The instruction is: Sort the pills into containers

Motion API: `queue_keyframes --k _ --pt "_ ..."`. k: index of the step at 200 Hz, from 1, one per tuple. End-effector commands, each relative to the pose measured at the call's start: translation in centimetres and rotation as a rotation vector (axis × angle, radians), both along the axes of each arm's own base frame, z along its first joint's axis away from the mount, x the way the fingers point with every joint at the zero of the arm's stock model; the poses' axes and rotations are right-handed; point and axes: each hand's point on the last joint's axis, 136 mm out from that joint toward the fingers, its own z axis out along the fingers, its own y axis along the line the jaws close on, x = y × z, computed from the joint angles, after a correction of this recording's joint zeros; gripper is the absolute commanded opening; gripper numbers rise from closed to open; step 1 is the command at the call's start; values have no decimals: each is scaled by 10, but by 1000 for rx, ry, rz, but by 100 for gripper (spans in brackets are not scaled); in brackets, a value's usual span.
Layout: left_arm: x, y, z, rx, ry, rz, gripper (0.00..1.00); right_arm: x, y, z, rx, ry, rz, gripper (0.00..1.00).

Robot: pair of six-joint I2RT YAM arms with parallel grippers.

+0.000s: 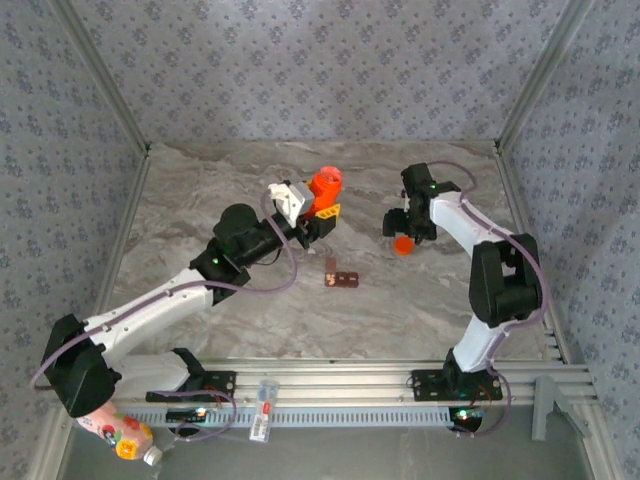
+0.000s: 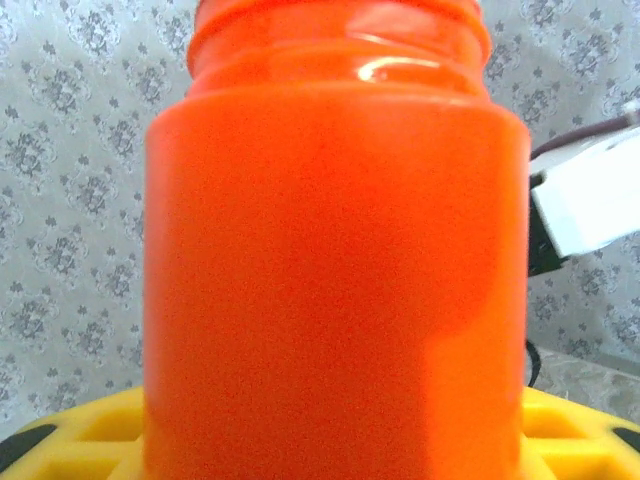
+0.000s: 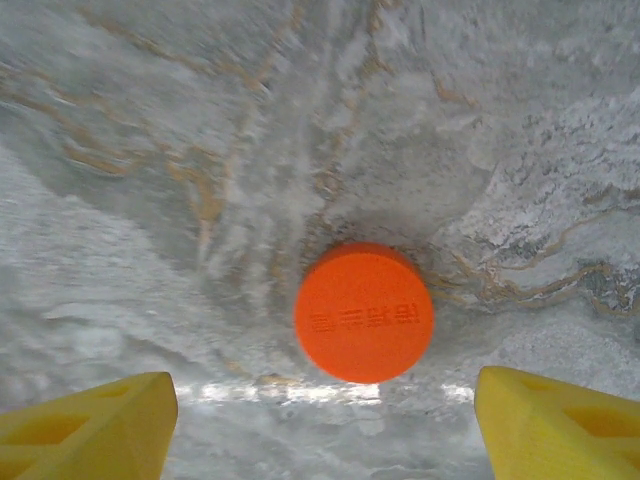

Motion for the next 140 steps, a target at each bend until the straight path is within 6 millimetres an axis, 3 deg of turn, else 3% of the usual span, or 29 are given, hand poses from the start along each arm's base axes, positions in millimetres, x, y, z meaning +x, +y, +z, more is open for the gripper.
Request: queue_keyframes --k 1,75,140 --pt "-7 0 36 -86 -71 -34 0 2 -13 -9 -52 46 0 80" --pt "-8 -5 31 -89 -46 -53 0 9 -10 -41 -50 107 -11 73" --pt "-6 -6 26 -79 -39 -53 0 5 -10 -56 -51 134 -6 67"
